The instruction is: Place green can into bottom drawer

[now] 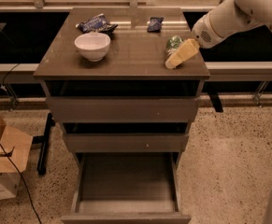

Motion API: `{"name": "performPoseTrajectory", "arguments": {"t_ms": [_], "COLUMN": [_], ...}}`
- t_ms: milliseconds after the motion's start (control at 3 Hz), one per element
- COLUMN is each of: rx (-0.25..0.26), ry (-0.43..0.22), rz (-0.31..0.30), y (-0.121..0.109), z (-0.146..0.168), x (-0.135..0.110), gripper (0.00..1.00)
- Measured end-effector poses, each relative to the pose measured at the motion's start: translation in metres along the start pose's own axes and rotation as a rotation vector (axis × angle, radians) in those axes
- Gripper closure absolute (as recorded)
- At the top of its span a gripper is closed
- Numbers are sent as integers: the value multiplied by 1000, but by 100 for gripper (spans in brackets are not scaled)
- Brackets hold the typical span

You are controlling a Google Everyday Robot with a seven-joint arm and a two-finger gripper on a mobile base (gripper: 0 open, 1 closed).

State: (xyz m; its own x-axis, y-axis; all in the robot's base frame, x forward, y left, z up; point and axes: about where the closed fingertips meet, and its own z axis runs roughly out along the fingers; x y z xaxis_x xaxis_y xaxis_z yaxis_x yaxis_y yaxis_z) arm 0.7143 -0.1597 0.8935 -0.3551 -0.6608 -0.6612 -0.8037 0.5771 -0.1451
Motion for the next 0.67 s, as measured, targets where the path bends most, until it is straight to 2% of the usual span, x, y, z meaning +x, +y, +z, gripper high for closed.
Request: {"name": "performPoseTrajectory", "arguments": {"t_ms": [667], "rx": [-16], "ry": [-72], "rz": [27], "y": [-19], "z": [24], "x": [-17], "gripper": [0]}}
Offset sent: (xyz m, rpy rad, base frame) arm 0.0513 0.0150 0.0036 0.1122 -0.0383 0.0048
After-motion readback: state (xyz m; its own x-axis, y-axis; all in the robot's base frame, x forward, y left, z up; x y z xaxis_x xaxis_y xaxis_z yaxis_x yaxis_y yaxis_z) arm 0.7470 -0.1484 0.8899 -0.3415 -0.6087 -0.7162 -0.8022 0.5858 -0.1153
